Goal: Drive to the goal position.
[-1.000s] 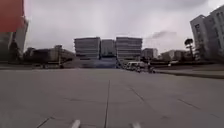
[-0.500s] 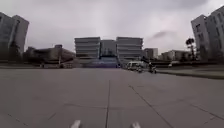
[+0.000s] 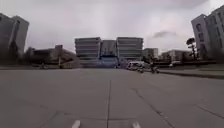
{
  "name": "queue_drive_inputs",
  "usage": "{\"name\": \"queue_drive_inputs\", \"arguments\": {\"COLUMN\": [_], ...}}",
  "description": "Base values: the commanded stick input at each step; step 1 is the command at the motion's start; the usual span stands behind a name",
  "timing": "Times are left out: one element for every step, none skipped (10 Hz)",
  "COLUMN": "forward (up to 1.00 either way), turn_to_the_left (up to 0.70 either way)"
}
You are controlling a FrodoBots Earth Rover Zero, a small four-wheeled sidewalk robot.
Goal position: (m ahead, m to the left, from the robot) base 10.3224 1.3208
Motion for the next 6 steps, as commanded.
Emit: {"name": "queue_drive_inputs", "arguments": {"forward": [0.70, 0.70, 0.70, 0.70, 0.70, 0.70], "turn_to_the_left": [0.00, 0.00, 0.00, 0.00, 0.00, 0.00]}}
